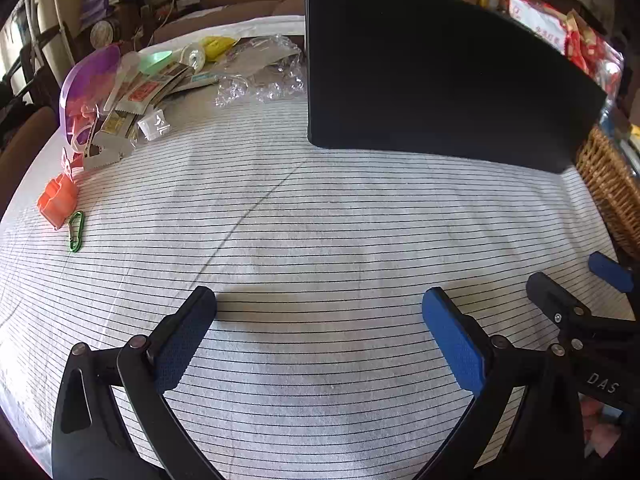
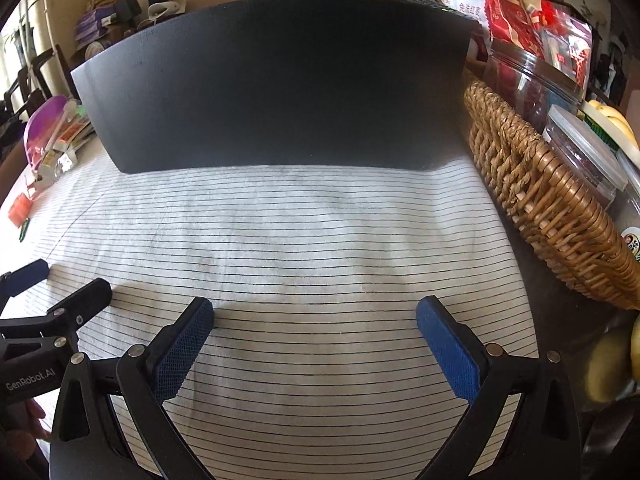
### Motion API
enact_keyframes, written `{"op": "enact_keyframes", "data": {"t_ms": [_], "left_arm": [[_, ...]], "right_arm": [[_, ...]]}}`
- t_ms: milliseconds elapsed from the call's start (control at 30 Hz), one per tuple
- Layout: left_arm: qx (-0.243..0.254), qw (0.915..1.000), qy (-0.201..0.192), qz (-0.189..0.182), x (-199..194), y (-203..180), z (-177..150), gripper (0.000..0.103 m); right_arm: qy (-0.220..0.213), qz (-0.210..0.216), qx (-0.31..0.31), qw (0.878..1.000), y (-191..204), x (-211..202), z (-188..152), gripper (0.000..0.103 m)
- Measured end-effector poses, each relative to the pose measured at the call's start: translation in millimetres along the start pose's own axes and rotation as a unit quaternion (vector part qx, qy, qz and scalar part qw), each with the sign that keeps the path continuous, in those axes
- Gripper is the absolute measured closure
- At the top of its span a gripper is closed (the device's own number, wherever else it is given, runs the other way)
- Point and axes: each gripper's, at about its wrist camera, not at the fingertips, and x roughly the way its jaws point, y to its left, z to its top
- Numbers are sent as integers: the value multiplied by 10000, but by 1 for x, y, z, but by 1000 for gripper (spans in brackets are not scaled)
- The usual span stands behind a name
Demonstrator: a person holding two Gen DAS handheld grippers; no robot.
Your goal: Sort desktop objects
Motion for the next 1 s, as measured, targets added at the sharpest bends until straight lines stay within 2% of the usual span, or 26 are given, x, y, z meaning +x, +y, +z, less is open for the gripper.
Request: {"op": "enact_keyframes", "data": {"t_ms": [100,1000], "left_arm": [[15,10000,-93,-9,0,0,-1,0],[13,10000,-93,-4,3,0,0,0]], "right_arm": [[7,-12,-28,10000,-1,0,0,0],[18,-53,-23,10000,-6,0,2,0]]}}
